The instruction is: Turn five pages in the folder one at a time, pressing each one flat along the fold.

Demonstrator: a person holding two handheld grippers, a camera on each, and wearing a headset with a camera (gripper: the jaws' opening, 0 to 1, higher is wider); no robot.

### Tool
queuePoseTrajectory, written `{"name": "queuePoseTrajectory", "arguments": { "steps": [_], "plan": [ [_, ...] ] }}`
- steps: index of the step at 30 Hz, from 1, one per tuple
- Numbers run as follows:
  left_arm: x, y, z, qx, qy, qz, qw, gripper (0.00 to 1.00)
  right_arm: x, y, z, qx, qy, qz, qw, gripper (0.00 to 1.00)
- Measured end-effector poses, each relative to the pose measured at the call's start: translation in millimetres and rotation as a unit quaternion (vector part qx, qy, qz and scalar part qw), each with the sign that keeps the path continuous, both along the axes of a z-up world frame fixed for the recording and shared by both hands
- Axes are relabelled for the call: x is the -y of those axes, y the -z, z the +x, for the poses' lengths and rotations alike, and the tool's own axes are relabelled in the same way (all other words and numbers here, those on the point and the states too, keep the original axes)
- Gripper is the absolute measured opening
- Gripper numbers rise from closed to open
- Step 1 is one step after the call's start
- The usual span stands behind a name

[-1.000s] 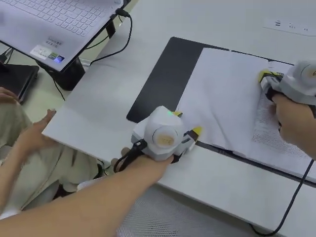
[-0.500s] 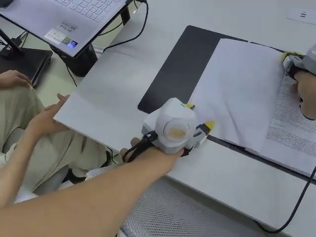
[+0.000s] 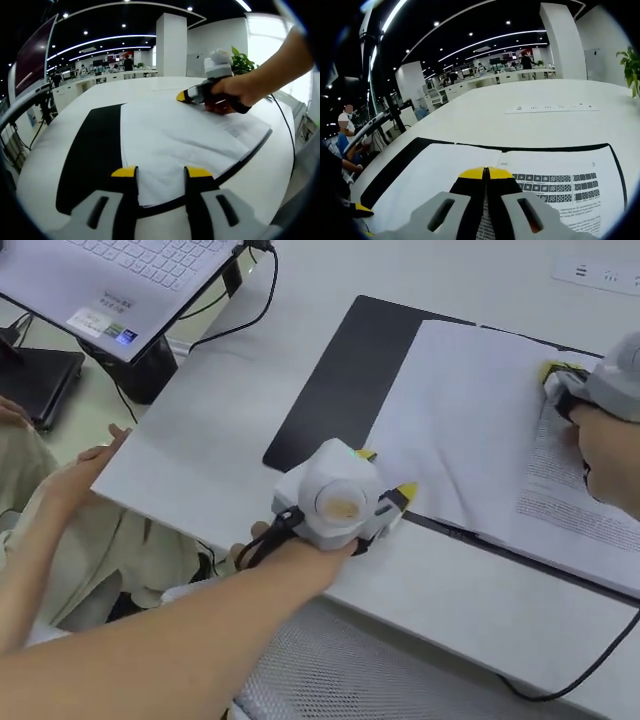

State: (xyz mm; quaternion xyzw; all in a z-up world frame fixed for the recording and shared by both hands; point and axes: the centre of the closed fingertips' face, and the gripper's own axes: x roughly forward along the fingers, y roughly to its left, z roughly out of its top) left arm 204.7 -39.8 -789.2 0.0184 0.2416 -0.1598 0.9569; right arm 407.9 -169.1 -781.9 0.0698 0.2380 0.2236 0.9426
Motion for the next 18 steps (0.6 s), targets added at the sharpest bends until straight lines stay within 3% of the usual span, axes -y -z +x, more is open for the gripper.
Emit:
{"name": "queuePoseTrajectory", "arguments": {
  "steps": [3, 9, 14, 18],
  "plan": [
    [-0.4, 0.1, -0.3, 0.0, 0.0, 0.0, 1.0, 0.36, -1.7, 1.3, -10.8, -0.019, -0.002, 0.021, 0.9996, 0.0],
    [-1.1, 0.4, -0.1, 0.0, 0.0, -0.001, 1.0, 0.36, -0.5, 1.4, -29.4, -0.023, -0.013, 0.023, 0.9994, 0.0],
    [-1.2, 0.7, 0.6, 0.0, 0.0, 0.0, 1.0, 0.35, -3.0, -11.1, -54.1, -0.03, -0.02, 0.033, 0.9988, 0.0],
    [-1.5, 0.9, 1.3, 0.001, 0.0, -0.001, 1.0, 0.35, -1.2, -14.0, -63.6, -0.034, -0.022, 0.037, 0.9985, 0.0]
  ]
}}
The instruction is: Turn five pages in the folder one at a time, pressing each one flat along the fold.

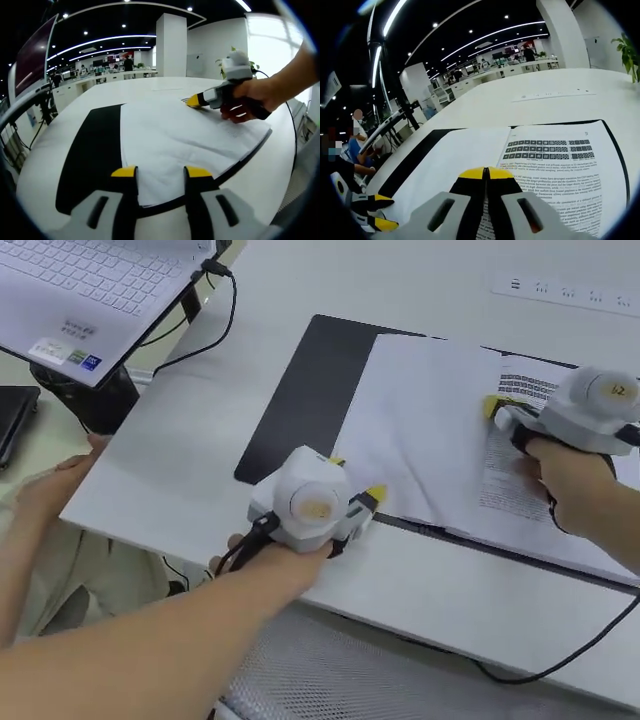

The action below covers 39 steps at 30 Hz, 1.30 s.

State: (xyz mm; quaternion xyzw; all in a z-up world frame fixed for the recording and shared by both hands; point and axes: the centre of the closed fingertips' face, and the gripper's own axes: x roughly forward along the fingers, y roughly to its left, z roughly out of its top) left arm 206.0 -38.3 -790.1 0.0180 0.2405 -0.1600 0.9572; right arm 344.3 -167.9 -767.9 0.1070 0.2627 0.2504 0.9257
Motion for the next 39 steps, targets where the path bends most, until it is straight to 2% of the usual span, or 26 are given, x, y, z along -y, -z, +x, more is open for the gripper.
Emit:
{"name": "queuePoseTrajectory", "arguments": {
  "steps": [3, 7, 15, 23, 27, 31, 33, 39],
  "plan": [
    [-0.1, 0.3, 0.8, 0.0, 0.0, 0.0, 1.0, 0.36, 1.6, 0.0, -4.0, -0.004, 0.001, 0.006, 1.0, 0.0],
    [-0.3, 0.3, 1.5, 0.001, 0.001, 0.0, 1.0, 0.36, -1.2, -4.6, -22.2, -0.007, -0.005, 0.006, 0.9999, 0.0],
    [-0.5, 0.5, 2.4, 0.002, 0.0, -0.001, 1.0, 0.35, -2.7, -2.6, -49.0, -0.012, -0.013, 0.004, 0.9998, 0.0],
    [-0.8, 1.0, 2.9, 0.0, -0.001, -0.001, 1.0, 0.35, -8.0, -0.3, -81.8, -0.015, -0.032, -0.001, 0.9994, 0.0],
    [-0.8, 0.0, 2.0, 0.0, -0.001, -0.001, 1.0, 0.36, -12.7, 1.5, -100.8, -0.017, -0.054, -0.014, 0.9983, 0.0],
    [-0.7, -0.2, 1.1, -0.001, -0.002, -0.001, 1.0, 0.36, -12.2, 4.1, -117.6, -0.023, -0.06, -0.016, 0.9978, 0.0],
    [-0.6, -0.5, 0.4, -0.001, -0.002, -0.001, 1.0, 0.36, -9.6, 6.4, -117.0, -0.025, -0.061, -0.017, 0.9977, 0.0],
    [-1.0, -2.0, -1.9, -0.003, -0.001, -0.001, 1.0, 0.36, -7.8, 10.0, -139.7, -0.038, -0.072, -0.016, 0.9965, 0.0]
  ]
}}
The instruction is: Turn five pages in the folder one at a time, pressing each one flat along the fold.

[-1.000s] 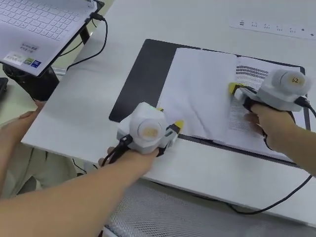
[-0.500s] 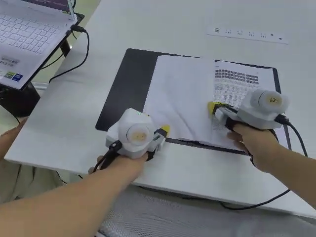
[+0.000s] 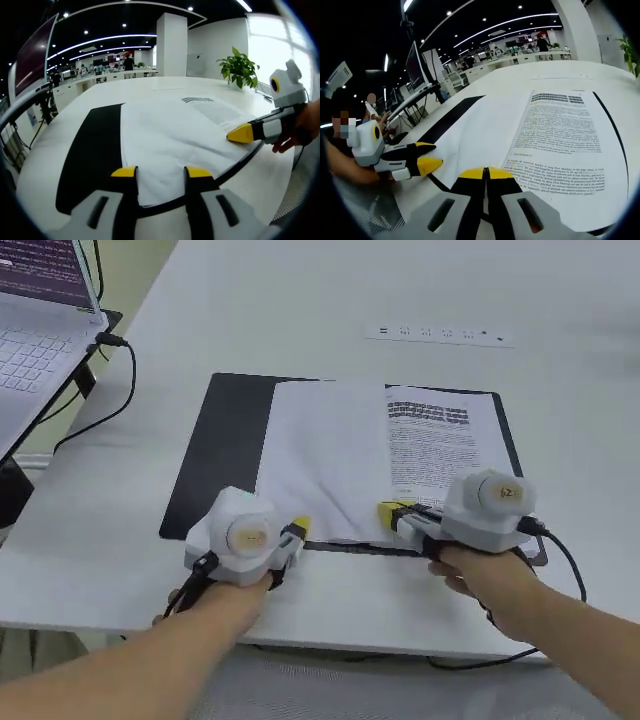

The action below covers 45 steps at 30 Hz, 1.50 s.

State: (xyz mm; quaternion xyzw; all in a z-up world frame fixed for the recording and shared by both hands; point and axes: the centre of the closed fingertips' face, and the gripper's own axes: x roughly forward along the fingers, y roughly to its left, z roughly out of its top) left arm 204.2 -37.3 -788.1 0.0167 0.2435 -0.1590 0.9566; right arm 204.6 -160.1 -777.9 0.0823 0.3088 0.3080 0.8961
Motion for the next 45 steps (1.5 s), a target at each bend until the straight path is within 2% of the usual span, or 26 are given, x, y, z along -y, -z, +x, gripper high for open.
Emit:
{"name": "queuePoseTrajectory", "arguments": {
  "steps": [11, 16, 20, 24, 29, 32, 34, 35, 36, 38, 39, 40, 41, 42, 43, 45],
  "plan": [
    [-0.7, -1.4, -3.1, -0.004, -0.001, 0.0, 1.0, 0.35, 1.9, 2.7, -33.4, -0.031, -0.001, 0.006, 0.9995, 0.0],
    [-0.9, -1.4, -4.2, -0.005, 0.0, 0.002, 1.0, 0.36, 2.5, 3.3, -44.7, -0.05, 0.003, 0.011, 0.9987, 0.0],
    [-0.9, -0.9, -4.2, -0.006, 0.0, 0.002, 1.0, 0.36, 2.2, 5.1, -53.9, -0.074, 0.005, 0.018, 0.9971, 0.0],
    [-0.4, -0.4, -3.5, -0.007, 0.0, 0.003, 1.0, 0.36, 2.0, 1.0, -62.4, -0.079, 0.004, 0.025, 0.9965, 0.0],
    [0.2, -0.3, -2.9, -0.009, 0.001, 0.004, 1.0, 0.36, 5.8, -12.3, -64.8, -0.08, 0.01, 0.033, 0.9962, 0.0],
    [0.3, -1.3, -1.9, -0.017, 0.003, 0.004, 0.9998, 0.36, 8.3, -29.0, -65.9, -0.072, 0.023, 0.051, 0.9959, 0.0],
    [-0.4, -2.1, -0.5, -0.026, 0.003, -0.005, 0.9996, 0.36, 11.4, -39.4, -64.9, -0.073, 0.043, 0.068, 0.9941, 0.0],
    [0.8, -3.3, -1.4, -0.04, 0.008, -0.012, 0.9991, 0.35, 12.6, -44.2, -63.4, -0.069, 0.05, 0.077, 0.9934, 0.0],
    [0.8, -4.2, -1.9, -0.045, 0.008, -0.014, 0.9988, 0.36, 14.3, -51.2, -62.7, -0.065, 0.059, 0.085, 0.9925, 0.0],
    [-0.3, -4.2, -6.1, -0.089, 0.014, -0.016, 0.9958, 0.38, 17.8, -64.1, -61.4, -0.056, 0.074, 0.095, 0.9911, 0.0],
    [-1.2, -6.3, -7.5, -0.098, 0.014, -0.016, 0.9949, 0.39, 18.8, -70.9, -59.6, -0.049, 0.083, 0.104, 0.9899, 0.0],
    [-1.0, -13.5, -4.4, -0.084, 0.015, -0.022, 0.9961, 0.38, 20.8, -79.1, -58.9, -0.046, 0.093, 0.114, 0.9881, 0.0],
    [3.6, -25.6, -3.9, -0.064, 0.025, -0.041, 0.9968, 0.37, 22.6, -84.6, -58.2, -0.041, 0.099, 0.119, 0.9871, 0.0],
    [5.2, -32.7, -5.1, -0.059, 0.025, -0.055, 0.9964, 0.37, 24.8, -92.0, -58.1, -0.037, 0.106, 0.124, 0.9859, 0.0],
    [7.7, -41.4, -8.6, -0.062, 0.025, -0.075, 0.9949, 0.36, 26.1, -95.9, -58.4, -0.037, 0.11, 0.127, 0.985, 0.0],
    [9.6, -51.4, -14.8, -0.075, 0.019, -0.098, 0.9922, 0.38, 30.3, -105.6, -57.0, -0.031, 0.124, 0.135, 0.9826, 0.0]
  ]
}}
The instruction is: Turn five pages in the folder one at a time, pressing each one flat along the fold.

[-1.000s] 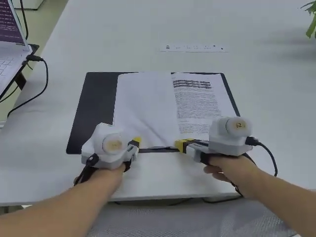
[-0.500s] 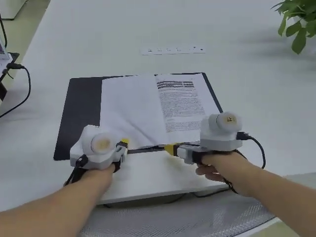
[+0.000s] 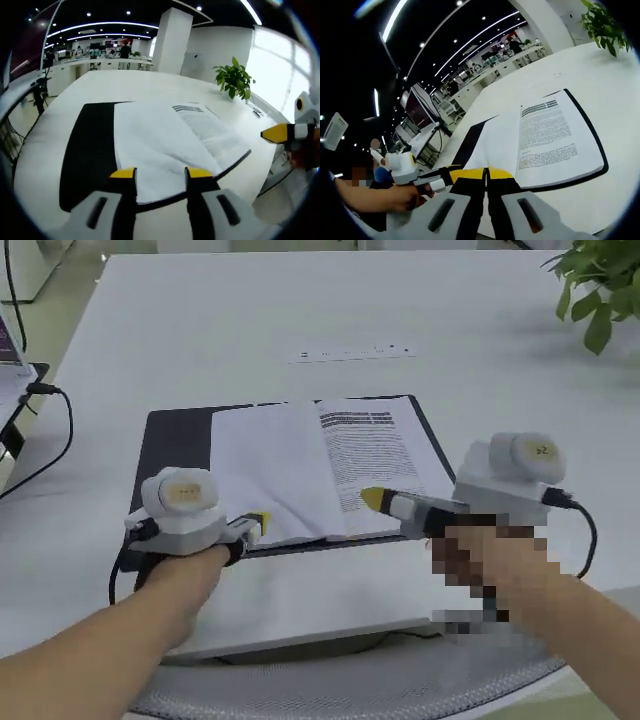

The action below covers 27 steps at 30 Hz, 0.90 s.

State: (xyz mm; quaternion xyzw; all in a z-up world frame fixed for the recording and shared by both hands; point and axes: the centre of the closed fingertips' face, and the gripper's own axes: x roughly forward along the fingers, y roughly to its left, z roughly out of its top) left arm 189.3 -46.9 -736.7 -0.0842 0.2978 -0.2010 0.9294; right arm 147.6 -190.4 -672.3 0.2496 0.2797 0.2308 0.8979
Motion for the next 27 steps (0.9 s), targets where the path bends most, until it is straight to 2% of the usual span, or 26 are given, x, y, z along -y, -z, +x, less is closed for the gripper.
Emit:
{"name": "queuePoseTrajectory", "arguments": {
  "steps": [1, 4, 6, 7, 10, 12, 13, 15, 16, 18, 19, 21, 23, 25, 26, 27],
  "plan": [
    [3.1, -8.9, -5.2, -0.005, -0.001, -0.019, 0.9998, 0.39, 3.2, -7.8, 0.7, 0.004, 0.01, 0.005, 0.9999, 0.0],
    [6.0, -28.5, -19.0, -0.022, -0.005, -0.052, 0.9984, 0.45, 11.3, -25.3, 0.6, 0.013, 0.027, 0.005, 0.9995, 0.0],
    [5.5, -48.4, -24.2, -0.009, -0.012, -0.079, 0.9968, 0.48, 21.8, -39.5, 2.2, 0.025, 0.048, -0.001, 0.9985, 0.0],
    [1.9, -57.8, -26.7, -0.002, -0.018, -0.085, 0.9962, 0.5, 27.2, -44.9, 2.6, 0.029, 0.057, -0.006, 0.9979, 0.0],
    [-7.2, -76.3, -31.8, 0.0, -0.036, -0.104, 0.994, 0.6, 52.7, -62.0, 3.0, 0.054, 0.092, -0.054, 0.9929, 0.0],
    [-11.6, -84.0, -36.1, 0.001, -0.038, -0.103, 0.994, 0.66, 70.4, -72.4, 0.9, 0.07, 0.113, -0.092, 0.9869, 0.0],
    [-16.0, -89.2, -38.0, 0.005, -0.042, -0.1, 0.9941, 0.7, 80.7, -78.0, -0.9, 0.078, 0.123, -0.112, 0.983, 0.03],
    [-23.8, -97.5, -41.7, 0.019, -0.045, -0.083, 0.9953, 0.76, 94.9, -86.1, -4.4, 0.088, 0.137, -0.127, 0.9785, 0.19],
    [-26.3, -100.1, -43.3, 0.023, -0.043, -0.076, 0.9959, 0.79, 99.9, -87.7, -6.3, 0.09, 0.139, -0.133, 0.9772, 0.3],
    [-32.2, -106.2, -46.3, 0.043, -0.034, -0.049, 0.9973, 0.87, 113.4, -90.2, -9.7, 0.1, 0.14, -0.164, 0.9713, 0.48],
    [-34.7, -108.1, -48.9, 0.051, -0.028, -0.031, 0.9978, 0.92, 121.1, -91.3, -11.6, 0.109, 0.139, -0.187, 0.9662, 0.58],
    [-37.9, -110.9, -54.0, 0.067, -0.011, -0.001, 0.9977, 0.99, 130.7, -89.4, -15.3, 0.114, 0.133, -0.223, 0.9589, 0.71],
    [-41.7, -108.3, -57.2, 0.065, -0.005, 0.015, 0.9978, 0.99, 137.8, -86.4, -18.4, 0.115, 0.127, -0.24, 0.9554, 0.86],
    [-46.6, -102.1, -60.0, 0.054, -0.001, 0.025, 0.9982, 0.99, 142.9, -83.4, -20.7, 0.116, 0.128, -0.241, 0.9551, 0.99],
    [-48.5, -100.4, -61.3, 0.052, 0.0, 0.03, 0.9982, 0.99, 145.0, -78.8, -24.1, 0.11, 0.122, -0.248, 0.9548, 0.99],
    [-50.3, -99.2, -62.1, 0.053, 0.0, 0.033, 0.9981, 0.99, 147.6, -78.9, -23.6, 0.113, 0.126, -0.253, 0.9526, 1.0]
  ]
}}
